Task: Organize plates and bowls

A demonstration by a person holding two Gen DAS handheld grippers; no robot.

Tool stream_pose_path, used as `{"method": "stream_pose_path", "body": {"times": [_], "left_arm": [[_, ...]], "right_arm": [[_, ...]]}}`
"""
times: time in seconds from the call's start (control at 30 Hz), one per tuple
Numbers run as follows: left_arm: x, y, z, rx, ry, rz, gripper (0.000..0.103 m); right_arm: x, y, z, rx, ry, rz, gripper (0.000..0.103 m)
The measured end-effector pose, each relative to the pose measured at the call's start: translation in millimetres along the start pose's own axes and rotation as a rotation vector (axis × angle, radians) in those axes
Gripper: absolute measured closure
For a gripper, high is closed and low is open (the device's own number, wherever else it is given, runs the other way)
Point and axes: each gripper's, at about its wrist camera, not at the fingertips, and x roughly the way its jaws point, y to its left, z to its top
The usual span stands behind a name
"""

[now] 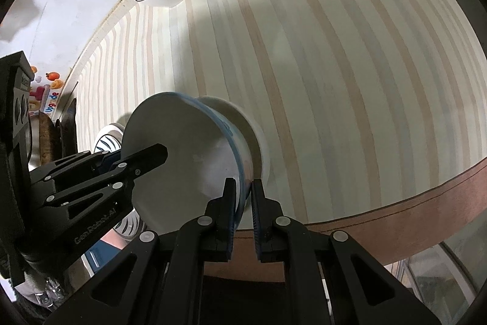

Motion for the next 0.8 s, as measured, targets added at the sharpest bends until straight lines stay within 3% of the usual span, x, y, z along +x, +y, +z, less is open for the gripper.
{"method": "stream_pose_path", "body": {"times": [0.37,0.57,0.67,0.7,0.73,0.77,0.8], "left_arm": [[4.8,4.2,3.9,-0.012,-0.002,0.007,0.09],[-27.5,19.5,6.0,-0.07,-0.081,-0.008,0.09],[-59.1,39.5,17.8,-0.113,-0.151,-0.012,0.088],[-69.6,51.4,26.0,-0.142,-0.182,-0.015,0.082],[-76.5,62.9,33.7,-0.174,-0.208,-0.012,0.079],[-81.7,76.5,44.7,-0.211,-0.229,-0.005,0.076],[-83.9,91.2,58.1,-0.247,-0.24,-0.002,0.076]], "right_arm": [[9.5,1.2,10.0,0.0,0.051,-0.011,0.089],[-4.5,-0.5,16.7,0.009,0.065,0.021,0.088],[-32.4,6.0,31.2,-0.013,-0.002,0.038,0.087],[-42.9,10.6,40.1,-0.028,-0.032,0.045,0.085],[-51.6,15.6,50.3,-0.043,-0.061,0.055,0.077],[-59.7,21.5,65.7,-0.058,-0.095,0.073,0.061],[-64.0,27.0,81.0,-0.071,-0.119,0.089,0.053]]}}
